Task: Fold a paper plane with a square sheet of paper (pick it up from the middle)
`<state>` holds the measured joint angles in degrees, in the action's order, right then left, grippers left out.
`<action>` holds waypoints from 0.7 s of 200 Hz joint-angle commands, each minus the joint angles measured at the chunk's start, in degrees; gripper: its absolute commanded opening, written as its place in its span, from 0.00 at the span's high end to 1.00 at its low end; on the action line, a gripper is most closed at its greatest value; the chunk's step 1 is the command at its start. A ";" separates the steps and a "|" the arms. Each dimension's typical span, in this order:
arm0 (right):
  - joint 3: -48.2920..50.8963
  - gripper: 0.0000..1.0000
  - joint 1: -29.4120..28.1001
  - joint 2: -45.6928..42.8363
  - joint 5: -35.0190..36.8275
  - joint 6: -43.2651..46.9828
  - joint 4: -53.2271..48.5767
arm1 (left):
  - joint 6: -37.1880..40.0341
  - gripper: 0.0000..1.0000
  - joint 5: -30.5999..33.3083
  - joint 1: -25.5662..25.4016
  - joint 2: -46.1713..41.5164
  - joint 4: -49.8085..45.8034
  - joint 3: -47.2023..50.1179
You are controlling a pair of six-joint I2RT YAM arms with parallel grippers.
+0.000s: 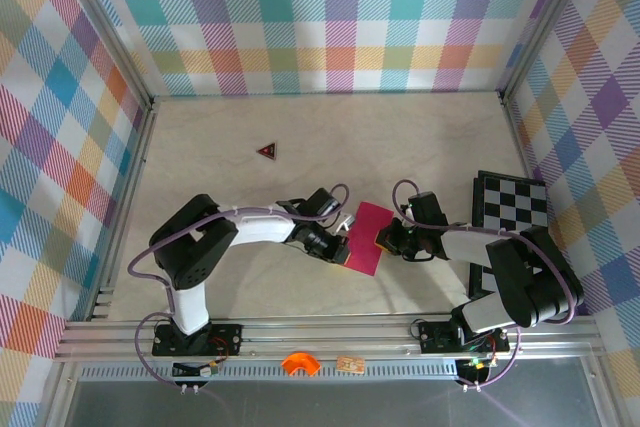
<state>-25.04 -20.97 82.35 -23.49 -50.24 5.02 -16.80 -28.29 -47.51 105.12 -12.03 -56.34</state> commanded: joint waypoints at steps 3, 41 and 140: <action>0.25 1.00 0.56 1.32 4.76 1.17 -6.04 | 1.35 0.95 3.24 1.48 -2.25 -8.18 4.02; -0.01 1.00 0.51 0.57 4.46 1.50 -6.36 | -0.62 0.95 1.50 2.03 -7.02 -5.20 5.30; -1.78 0.99 0.49 -1.14 1.20 1.28 -4.93 | -4.83 0.96 -4.20 1.63 3.09 0.16 -4.95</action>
<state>-25.47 -20.91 81.21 -22.24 -50.06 2.81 -21.41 -31.05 -45.60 104.20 -8.84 -58.28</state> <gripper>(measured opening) 0.064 0.051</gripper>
